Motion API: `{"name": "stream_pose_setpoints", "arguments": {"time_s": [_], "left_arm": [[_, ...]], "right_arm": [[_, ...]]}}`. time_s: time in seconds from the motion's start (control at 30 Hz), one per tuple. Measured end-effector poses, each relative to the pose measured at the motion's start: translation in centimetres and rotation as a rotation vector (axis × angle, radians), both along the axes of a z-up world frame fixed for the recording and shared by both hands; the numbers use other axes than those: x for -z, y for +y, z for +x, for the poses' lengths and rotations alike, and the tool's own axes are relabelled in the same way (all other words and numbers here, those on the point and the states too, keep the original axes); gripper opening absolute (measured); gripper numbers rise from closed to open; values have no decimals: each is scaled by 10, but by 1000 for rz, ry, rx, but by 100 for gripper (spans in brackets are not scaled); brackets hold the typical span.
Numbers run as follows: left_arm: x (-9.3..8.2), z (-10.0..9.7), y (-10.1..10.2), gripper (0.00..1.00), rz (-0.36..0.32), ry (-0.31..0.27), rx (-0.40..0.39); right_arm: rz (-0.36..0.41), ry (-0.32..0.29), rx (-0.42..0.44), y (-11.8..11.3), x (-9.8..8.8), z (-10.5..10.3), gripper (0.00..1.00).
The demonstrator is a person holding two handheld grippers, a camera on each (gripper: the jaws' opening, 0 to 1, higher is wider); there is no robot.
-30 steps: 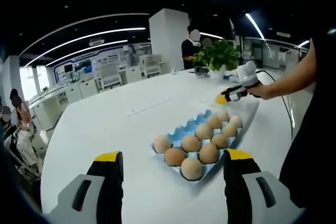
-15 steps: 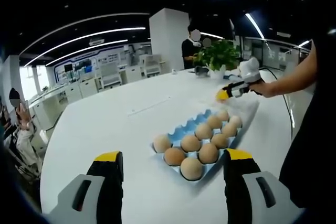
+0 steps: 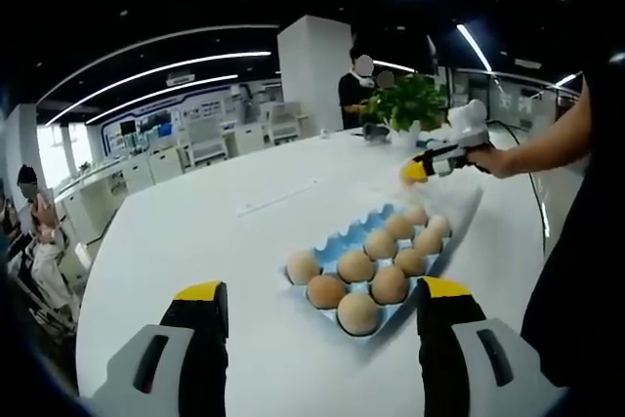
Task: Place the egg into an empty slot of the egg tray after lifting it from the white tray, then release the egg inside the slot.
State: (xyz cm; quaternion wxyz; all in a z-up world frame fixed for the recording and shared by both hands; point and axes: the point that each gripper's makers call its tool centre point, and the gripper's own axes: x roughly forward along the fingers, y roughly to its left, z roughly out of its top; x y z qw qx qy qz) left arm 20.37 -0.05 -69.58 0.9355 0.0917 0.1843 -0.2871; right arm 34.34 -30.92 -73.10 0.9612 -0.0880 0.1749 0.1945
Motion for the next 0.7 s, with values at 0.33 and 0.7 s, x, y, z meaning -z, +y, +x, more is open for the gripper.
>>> {"name": "stream_pose_setpoints", "arguments": {"time_s": [0.33,0.7], "left_arm": [[1,-2,0,80,-1,4,0],[0,-1,1,80,-2,2,-5]], "right_arm": [[19,-2,-78,33,-4,-5,24],[36,-15,-203,86,-11,-9,25]]}}
